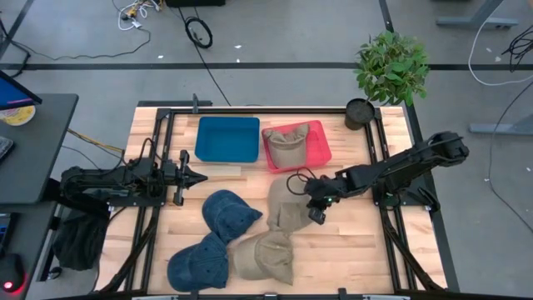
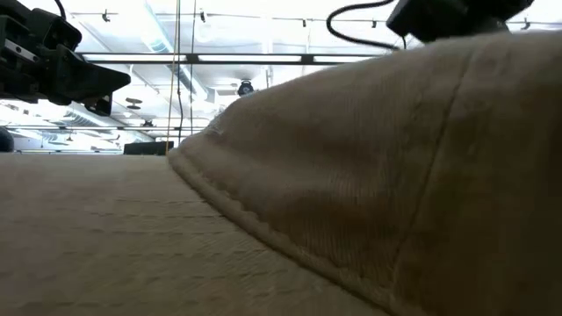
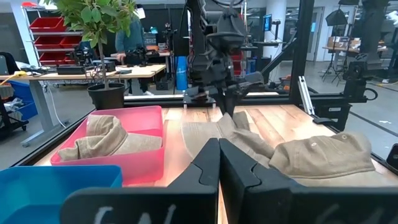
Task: Pick & Place hat
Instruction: Put the top brown cap into the pink bin
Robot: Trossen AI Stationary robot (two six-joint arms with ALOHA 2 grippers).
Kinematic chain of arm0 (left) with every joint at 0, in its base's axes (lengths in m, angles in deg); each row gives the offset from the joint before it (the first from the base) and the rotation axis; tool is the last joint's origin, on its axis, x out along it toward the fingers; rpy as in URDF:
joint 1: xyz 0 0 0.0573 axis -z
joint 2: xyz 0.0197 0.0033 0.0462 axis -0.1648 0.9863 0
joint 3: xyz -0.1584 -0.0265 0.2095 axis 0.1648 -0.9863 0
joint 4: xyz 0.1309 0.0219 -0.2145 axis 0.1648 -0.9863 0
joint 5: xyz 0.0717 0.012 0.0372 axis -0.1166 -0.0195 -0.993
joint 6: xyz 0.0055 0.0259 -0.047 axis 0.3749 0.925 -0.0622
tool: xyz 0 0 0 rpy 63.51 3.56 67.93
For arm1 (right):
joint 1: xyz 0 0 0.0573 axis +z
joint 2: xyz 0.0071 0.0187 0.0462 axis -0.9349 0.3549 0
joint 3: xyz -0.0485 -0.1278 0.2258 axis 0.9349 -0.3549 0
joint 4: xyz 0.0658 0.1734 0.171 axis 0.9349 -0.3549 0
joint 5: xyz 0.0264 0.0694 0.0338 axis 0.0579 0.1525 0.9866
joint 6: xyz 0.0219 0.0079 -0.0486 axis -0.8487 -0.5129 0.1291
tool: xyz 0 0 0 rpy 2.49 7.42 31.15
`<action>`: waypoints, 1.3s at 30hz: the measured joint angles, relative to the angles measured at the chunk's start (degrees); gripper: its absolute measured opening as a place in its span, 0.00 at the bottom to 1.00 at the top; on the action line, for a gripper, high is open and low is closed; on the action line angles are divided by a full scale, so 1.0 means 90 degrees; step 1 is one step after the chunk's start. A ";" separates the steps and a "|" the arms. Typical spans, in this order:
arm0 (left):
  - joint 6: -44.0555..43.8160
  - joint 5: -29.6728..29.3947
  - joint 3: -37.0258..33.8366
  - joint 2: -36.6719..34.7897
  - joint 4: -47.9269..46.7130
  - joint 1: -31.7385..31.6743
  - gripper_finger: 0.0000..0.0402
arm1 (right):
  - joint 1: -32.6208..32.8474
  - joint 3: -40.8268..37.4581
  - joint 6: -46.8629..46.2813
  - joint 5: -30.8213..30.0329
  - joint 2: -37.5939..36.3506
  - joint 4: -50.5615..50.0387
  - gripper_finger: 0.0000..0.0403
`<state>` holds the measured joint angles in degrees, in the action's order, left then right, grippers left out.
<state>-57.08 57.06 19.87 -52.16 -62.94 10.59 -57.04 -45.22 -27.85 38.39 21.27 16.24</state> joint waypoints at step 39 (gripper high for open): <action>0.0000 -0.0002 0.0002 0.0000 0.0002 -0.0002 0.01 | -0.4552 0.1603 0.3839 0.0118 -0.0888 -0.2290 0.00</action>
<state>-57.08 57.04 19.89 -52.16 -62.92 10.57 -98.00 -30.79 6.71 39.46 13.28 -4.38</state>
